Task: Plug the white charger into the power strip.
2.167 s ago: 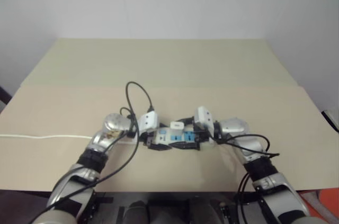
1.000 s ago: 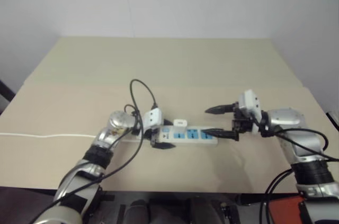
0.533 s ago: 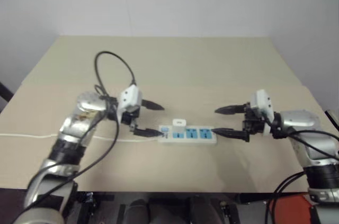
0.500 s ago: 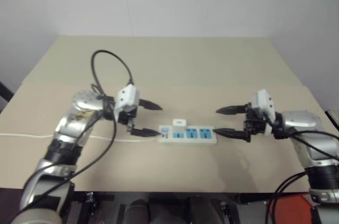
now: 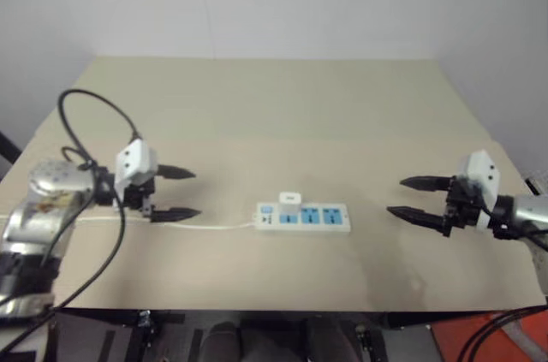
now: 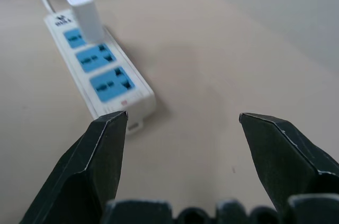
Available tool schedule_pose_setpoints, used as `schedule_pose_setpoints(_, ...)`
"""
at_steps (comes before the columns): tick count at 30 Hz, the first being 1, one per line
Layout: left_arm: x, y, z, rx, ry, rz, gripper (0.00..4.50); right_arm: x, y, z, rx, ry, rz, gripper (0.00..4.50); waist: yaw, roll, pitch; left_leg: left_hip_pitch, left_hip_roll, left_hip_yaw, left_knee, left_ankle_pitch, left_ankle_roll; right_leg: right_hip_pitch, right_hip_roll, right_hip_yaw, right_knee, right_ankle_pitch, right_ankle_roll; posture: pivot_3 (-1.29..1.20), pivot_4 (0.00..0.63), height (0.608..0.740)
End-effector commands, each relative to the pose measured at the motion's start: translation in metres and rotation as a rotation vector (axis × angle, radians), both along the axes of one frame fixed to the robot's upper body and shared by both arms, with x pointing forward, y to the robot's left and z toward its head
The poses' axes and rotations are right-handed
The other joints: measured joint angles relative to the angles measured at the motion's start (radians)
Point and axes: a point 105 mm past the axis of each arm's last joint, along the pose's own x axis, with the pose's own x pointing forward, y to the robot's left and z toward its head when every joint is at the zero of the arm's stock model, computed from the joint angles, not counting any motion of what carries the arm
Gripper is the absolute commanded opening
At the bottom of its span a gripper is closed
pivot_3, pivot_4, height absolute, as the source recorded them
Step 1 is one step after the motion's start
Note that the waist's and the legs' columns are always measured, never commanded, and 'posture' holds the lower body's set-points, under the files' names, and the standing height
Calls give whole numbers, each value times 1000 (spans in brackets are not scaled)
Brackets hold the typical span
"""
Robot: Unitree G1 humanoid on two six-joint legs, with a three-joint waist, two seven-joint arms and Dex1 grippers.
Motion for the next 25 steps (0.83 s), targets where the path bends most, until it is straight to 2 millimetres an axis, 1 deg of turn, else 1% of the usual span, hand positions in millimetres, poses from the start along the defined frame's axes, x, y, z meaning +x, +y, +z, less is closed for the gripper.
schedule_pose_setpoints(1,-3,1,15,-18,-59,25,4484,-3,-6,13,-14,-55,-28,4021,0,0,0,0,0,0,0,0,0,0,0,0,0,-1,1,0,150,740)
schedule_pose_setpoints(5,-8,-4,10,-33,-46,26,4484,-4,-4,6,-21,-51,-38,4021,2,0,0,1,0,0,0,0,0,0,0,0,1,-1,2,0,150,740)
schedule_pose_setpoints(8,-9,-4,10,-33,-43,30,4484,-3,-2,7,-16,-52,-40,4021,1,0,0,1,0,0,0,0,0,0,0,0,1,-1,2,0,150,740)
schedule_pose_setpoints(19,-3,-10,11,-55,-58,33,4484,0,-5,10,-19,-71,-67,4021,2,0,1,0,0,1,0,0,0,0,0,0,0,-1,2,0,150,740)
schedule_pose_setpoints(25,0,-12,12,-56,-64,26,4484,2,-7,13,-49,-76,-82,4021,1,0,1,1,0,1,0,0,0,0,0,1,0,-1,2,0,150,740)
